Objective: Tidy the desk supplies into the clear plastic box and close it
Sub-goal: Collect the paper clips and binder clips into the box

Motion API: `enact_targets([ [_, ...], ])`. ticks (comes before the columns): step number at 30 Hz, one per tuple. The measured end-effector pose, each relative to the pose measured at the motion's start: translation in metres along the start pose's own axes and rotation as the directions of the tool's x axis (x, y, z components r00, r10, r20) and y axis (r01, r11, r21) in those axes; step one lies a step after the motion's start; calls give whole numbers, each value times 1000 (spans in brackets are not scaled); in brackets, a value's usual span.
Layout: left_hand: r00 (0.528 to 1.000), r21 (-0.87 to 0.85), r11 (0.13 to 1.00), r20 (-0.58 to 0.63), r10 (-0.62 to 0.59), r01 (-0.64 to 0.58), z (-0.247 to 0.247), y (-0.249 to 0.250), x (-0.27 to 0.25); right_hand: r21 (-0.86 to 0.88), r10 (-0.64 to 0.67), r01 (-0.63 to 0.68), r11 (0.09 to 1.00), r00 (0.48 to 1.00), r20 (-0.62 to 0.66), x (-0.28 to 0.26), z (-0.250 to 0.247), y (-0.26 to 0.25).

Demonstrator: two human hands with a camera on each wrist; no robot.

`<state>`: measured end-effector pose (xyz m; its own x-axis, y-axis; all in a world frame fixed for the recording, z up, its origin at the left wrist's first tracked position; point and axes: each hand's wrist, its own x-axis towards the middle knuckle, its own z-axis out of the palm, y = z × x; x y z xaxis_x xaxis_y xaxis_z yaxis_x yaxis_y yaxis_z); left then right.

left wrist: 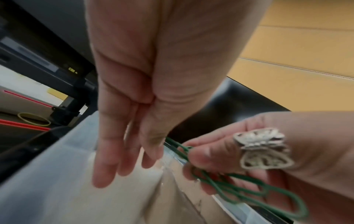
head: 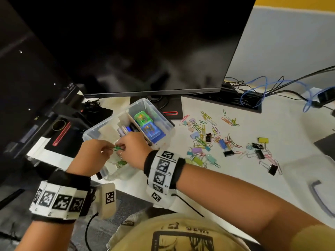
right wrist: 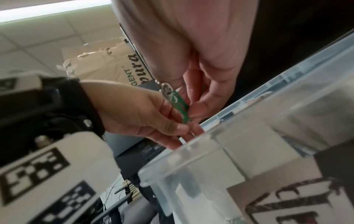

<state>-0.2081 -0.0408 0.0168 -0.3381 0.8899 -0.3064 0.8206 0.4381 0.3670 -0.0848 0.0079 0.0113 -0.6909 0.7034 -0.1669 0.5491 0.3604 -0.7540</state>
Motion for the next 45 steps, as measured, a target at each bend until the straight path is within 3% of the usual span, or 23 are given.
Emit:
enact_targets([
  [3, 1000, -24, 1000, -8, -17, 17, -2, -4, -4, -146, 15, 0, 989, 994, 106, 10, 5, -3],
  [5, 1000, -1, 1000, -12, 0, 0, -2, -1, -8, -59, -62, 71, 996, 988, 144, 4, -1, 2],
  [7, 999, 22, 999, -14, 36, -36, -1, 4, -12, 55, -147, 143, 988, 987, 68, -12, -14, 15],
  [10, 983, 42, 984, -60, 173, -170, -1, 15, -20, 51, -143, 150, 987, 983, -118, -46, -44, 61],
  [14, 890, 29, 899, -136, 436, -436, 6, 48, -29, -134, 179, -206, 969, 965, -191, -88, -78, 149],
  [17, 827, -9, 827, -14, 562, -563, 40, 87, -29, -314, 348, -365, 877, 931, -110, -104, -79, 192],
  [21, 824, 93, 842, 285, 489, -532, 121, 127, -1, -335, 397, -394, 856, 916, -62, -111, -65, 209],
  [23, 842, 138, 866, 349, 412, -481, 148, 136, 14, -323, 413, -415, 851, 907, -78, -112, -62, 215],
  [32, 911, 133, 926, 274, 308, -353, 171, 114, 34, -273, 401, -415, 868, 910, -107, -132, -83, 244],
  [38, 930, 147, 933, 219, 294, -329, 160, 113, 32, -16, 391, -394, 919, 915, -98, -134, -94, 245],
  [40, 929, 129, 936, 220, 296, -329, 159, 112, 31, 88, 364, -354, 931, 920, -149, -134, -103, 243],
  [42, 920, 71, 933, 209, 332, -353, 160, 111, 29, 106, 368, -352, 930, 893, -259, -131, -114, 246],
  [45, 911, 45, 925, 200, 362, -377, 159, 114, 26, -3, 458, -485, 874, 828, -325, -122, -126, 256],
])
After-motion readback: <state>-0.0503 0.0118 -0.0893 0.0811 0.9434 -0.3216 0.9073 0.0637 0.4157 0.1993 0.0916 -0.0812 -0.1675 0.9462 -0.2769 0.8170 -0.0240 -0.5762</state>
